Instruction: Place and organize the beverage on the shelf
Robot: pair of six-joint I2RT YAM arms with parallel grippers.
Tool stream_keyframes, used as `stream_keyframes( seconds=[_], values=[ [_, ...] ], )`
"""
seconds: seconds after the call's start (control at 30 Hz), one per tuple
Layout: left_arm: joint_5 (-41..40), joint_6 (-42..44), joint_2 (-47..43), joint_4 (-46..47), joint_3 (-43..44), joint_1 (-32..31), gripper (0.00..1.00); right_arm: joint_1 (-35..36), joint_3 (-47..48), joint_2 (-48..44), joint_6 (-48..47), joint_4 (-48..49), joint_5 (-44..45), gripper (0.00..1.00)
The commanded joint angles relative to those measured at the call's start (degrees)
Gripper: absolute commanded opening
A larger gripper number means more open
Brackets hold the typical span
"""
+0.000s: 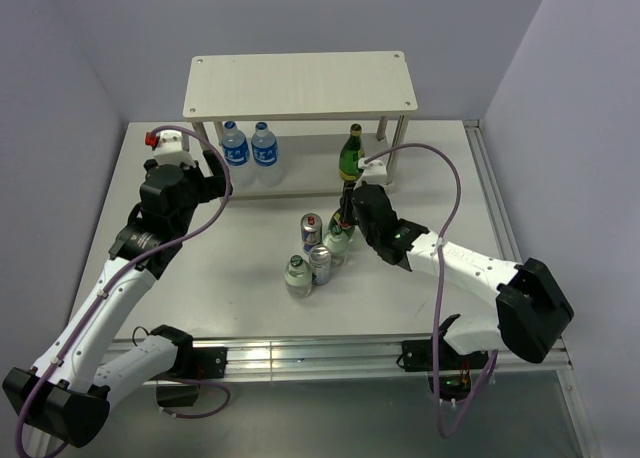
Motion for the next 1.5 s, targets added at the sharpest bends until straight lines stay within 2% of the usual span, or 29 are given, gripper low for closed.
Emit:
stream_keyframes(
  seconds=[0.0,0.37,0.67,1.0,1.47],
  values=[
    [-0.7,1.0,-0.9,1.5,0.1,-0.2,0.96,0.4,6.7,-1.8,-2.7,0.2,2.7,0.0],
    [-1.0,1.0,-1.0,1.5,0.0,-0.2,0.96,0.6,18.7,1.7,-6.3,-0.3,4.8,0.0],
    [-0.7,0.9,-0.6,1.6,0.0,-0.4,0.96,0.7,26.9,8.6,-7.6,5.0,5.9,0.0],
    [-1.0,1.0,-0.3,1.5,0.0,-0.7,0.96,0.9,29.0,15.3,-10.1,14.9,8.0,0.0],
    [-0.7,1.1,0.1,1.7,0.0,-0.8,0.97,0.9,31.8,17.9,-13.6,22.5,10.9,0.0]
  ],
)
